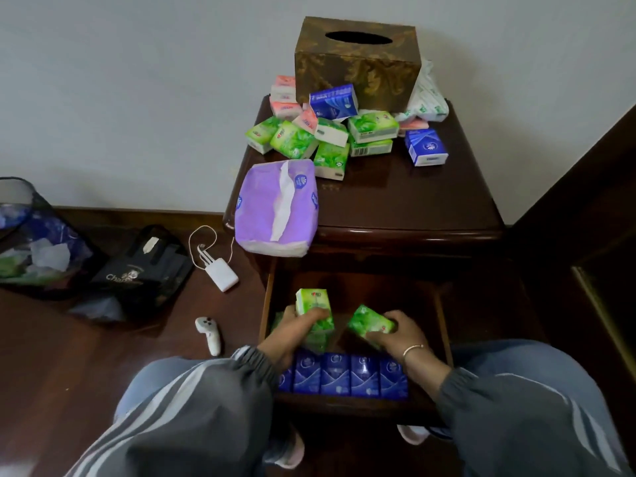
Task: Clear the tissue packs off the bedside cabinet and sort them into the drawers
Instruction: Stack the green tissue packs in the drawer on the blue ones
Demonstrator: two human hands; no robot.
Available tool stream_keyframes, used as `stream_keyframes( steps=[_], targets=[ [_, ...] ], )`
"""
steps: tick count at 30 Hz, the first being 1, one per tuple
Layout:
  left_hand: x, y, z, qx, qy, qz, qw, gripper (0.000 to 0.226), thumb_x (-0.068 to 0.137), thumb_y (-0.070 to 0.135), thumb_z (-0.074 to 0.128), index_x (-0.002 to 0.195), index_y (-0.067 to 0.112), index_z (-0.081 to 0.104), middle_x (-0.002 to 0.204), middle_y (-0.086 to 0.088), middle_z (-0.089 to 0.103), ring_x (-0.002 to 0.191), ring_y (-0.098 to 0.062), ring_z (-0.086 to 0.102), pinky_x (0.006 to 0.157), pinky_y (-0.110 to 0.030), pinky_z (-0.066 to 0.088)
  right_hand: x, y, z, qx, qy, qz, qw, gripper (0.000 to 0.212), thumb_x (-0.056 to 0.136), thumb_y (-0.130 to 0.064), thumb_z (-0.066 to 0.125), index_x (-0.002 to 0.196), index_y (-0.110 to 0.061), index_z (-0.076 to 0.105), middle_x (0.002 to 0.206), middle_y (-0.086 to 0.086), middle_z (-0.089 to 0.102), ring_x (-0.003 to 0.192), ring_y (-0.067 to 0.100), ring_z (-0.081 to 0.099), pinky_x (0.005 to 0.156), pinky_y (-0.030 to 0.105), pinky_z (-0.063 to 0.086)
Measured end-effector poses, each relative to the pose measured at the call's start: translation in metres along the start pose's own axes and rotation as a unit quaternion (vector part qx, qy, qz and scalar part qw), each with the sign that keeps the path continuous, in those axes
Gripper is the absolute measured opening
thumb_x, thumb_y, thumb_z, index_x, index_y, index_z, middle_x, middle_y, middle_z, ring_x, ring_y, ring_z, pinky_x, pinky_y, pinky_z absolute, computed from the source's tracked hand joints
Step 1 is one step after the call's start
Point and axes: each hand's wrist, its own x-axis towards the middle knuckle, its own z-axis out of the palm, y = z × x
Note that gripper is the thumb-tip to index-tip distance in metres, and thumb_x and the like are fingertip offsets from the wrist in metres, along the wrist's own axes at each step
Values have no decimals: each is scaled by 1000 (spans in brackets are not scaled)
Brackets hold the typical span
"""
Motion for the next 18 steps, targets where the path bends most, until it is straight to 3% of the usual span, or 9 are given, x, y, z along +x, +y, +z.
stream_keyframes(
  steps=[4,6,10,14,18],
  targets=[
    [25,-2,27,35,10,3,999,51,77,30,75,113,12,43,100,-14,65,67,-22,66,46,-29,52,25,12,17,-14,23,49,998,49,74,-22,77,117,-9,59,116,15,65,106,29,61,87,33,47],
    [33,-7,32,36,5,-13,999,52,80,26,74,117,9,42,107,-17,64,80,-28,68,55,-35,56,33,18,21,-17,35,57,998,47,75,-24,76,115,-7,60,115,15,65,106,30,61,89,36,48],
    [36,-14,29,70,-19,-47,996,51,85,18,70,128,5,47,119,-18,64,104,-32,65,91,-45,54,41,29,27,-55,24,66,996,46,78,-30,73,114,-5,60,116,15,65,107,29,60,89,36,47],
    [32,-8,26,149,-29,-35,988,41,85,19,70,121,5,59,119,-17,66,105,-29,65,90,-39,54,44,32,32,-90,27,56,994,48,80,-35,70,114,-4,59,116,16,65,109,30,60,87,33,46],
    [33,-6,25,214,-12,2,977,49,84,21,71,127,4,53,122,-15,64,109,-27,63,98,-42,50,42,32,33,-153,45,43,986,49,80,-44,66,110,-5,60,113,15,67,106,31,62,79,31,48]
  ],
)
